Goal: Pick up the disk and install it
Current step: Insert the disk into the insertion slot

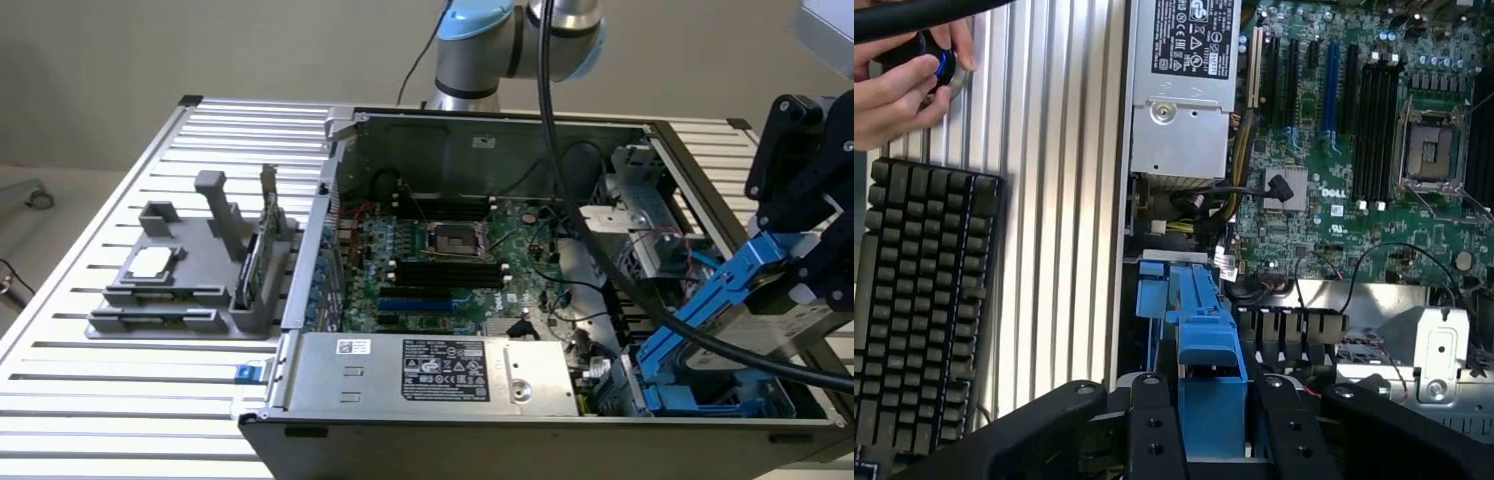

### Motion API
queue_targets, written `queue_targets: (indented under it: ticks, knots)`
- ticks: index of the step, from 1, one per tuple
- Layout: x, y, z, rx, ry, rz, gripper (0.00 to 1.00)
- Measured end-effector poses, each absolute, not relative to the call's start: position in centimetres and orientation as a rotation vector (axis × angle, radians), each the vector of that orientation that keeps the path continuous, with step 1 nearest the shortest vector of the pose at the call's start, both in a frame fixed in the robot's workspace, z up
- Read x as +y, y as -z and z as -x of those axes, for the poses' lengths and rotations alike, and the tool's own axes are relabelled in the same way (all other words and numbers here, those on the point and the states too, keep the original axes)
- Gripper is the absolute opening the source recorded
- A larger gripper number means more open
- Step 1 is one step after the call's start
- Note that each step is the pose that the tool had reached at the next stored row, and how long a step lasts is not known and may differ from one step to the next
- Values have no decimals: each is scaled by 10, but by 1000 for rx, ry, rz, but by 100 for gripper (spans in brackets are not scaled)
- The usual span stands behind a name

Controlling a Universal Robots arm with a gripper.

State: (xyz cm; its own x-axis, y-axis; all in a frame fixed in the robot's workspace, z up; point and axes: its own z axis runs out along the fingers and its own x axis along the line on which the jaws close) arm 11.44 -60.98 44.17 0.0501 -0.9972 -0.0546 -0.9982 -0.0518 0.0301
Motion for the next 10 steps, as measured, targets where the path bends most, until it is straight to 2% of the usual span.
queue_targets:
  ticks: [10]
  knots:
    - [-610, -439, -111, 2147, -83, 2260, 33]
